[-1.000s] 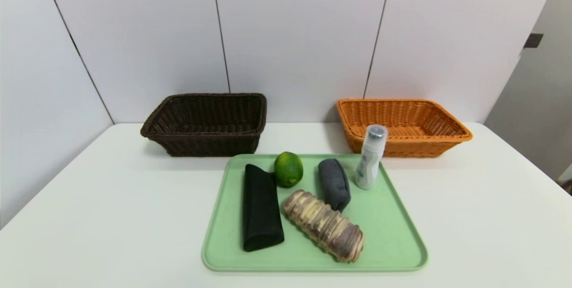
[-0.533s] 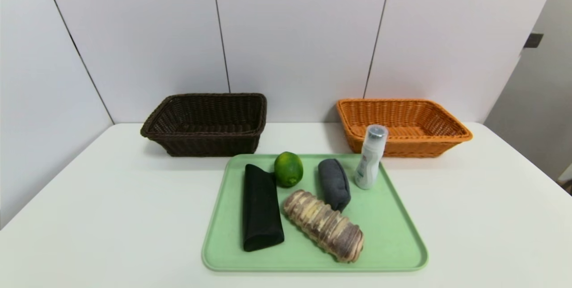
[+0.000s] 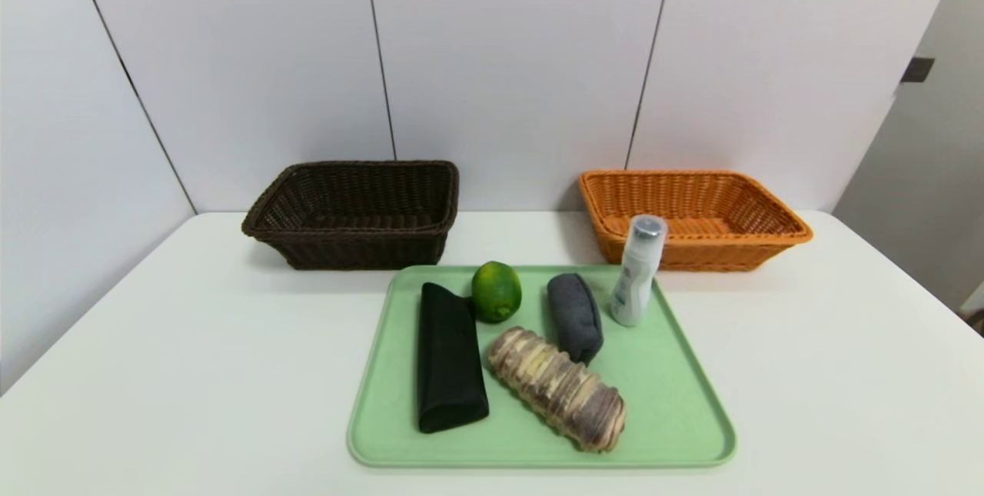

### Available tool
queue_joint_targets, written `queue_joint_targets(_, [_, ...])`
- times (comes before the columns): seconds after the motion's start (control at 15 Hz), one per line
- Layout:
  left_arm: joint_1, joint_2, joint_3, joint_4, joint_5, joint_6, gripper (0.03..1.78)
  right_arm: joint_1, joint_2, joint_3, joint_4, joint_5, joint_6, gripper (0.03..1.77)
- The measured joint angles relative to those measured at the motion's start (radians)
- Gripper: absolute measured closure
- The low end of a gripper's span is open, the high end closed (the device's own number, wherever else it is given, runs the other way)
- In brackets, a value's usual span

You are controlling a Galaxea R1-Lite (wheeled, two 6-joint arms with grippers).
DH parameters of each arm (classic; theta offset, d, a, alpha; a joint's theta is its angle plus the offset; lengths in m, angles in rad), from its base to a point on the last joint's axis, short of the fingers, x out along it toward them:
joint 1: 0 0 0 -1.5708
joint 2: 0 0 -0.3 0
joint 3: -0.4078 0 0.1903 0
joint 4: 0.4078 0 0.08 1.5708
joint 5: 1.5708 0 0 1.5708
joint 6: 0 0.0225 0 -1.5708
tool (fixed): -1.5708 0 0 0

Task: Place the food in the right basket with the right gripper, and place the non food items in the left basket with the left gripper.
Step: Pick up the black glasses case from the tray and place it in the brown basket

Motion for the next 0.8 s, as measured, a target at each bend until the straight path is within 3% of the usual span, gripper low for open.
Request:
queue_joint_targets(0.2, [0.0,0.134,-0.13,0.093,-0.001,-0.002,0.12,0.001,0.075,-0.094,0.102,0.011,-0.001,0.1])
queue_joint_targets(0.8, [0.001,0.613,-0.395,0.106,-0.071,0.004,0.12,0.033,0.526,-0.27,0.112,0.014,0.0,0.1])
